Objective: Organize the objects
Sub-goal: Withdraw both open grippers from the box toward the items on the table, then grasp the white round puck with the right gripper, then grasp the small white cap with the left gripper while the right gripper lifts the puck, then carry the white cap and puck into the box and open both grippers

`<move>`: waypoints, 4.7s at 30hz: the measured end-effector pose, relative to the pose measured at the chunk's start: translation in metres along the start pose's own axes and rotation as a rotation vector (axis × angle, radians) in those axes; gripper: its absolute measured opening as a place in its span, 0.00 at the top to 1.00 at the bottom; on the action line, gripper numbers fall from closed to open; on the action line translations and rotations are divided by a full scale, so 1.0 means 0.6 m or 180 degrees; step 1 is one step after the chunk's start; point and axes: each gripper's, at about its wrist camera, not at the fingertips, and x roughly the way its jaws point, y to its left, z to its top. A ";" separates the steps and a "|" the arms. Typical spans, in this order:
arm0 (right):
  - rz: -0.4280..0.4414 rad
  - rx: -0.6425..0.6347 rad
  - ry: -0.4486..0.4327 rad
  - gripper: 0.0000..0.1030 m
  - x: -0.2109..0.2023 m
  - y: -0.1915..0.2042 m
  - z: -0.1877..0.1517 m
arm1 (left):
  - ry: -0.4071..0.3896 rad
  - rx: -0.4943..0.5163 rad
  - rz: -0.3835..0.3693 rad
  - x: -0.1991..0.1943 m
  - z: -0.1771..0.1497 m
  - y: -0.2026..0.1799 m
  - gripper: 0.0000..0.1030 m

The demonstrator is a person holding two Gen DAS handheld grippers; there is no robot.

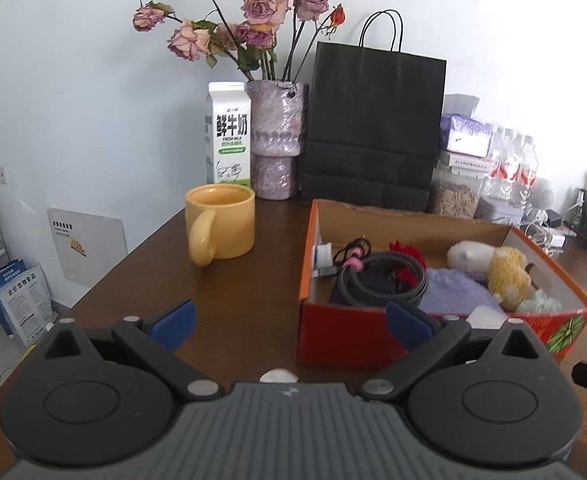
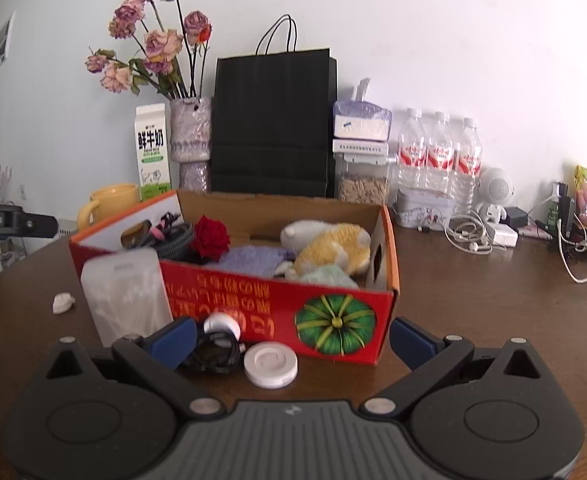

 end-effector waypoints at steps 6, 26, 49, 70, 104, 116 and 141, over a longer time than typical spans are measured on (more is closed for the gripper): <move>-0.0009 -0.0018 0.0164 0.00 -0.014 -0.004 -0.027 | 0.0223 0.0088 -0.0024 -0.013 -0.037 0.020 0.00; 0.0004 -0.0138 0.0626 0.01 0.054 0.002 -0.033 | 0.0489 0.0104 -0.0042 -0.026 -0.080 0.055 0.00; 0.0187 -0.0059 0.0262 0.64 0.058 0.018 -0.018 | 0.0599 0.0128 0.0015 0.001 -0.081 0.045 0.00; 0.0140 -0.0135 -0.0054 0.64 0.006 0.029 -0.023 | 0.0727 0.0214 0.0066 0.097 -0.060 0.018 0.07; 0.0145 -0.0151 -0.0154 0.64 -0.001 0.028 -0.017 | 0.0297 0.0141 -0.0012 0.033 -0.068 -0.019 0.72; 0.0237 -0.0188 -0.0315 0.64 -0.013 0.042 0.017 | 0.0018 0.0179 -0.0246 -0.016 -0.017 -0.061 0.72; 0.0390 -0.0184 -0.0358 0.64 0.081 0.054 0.106 | -0.0017 0.0277 -0.0636 0.078 0.067 -0.156 0.72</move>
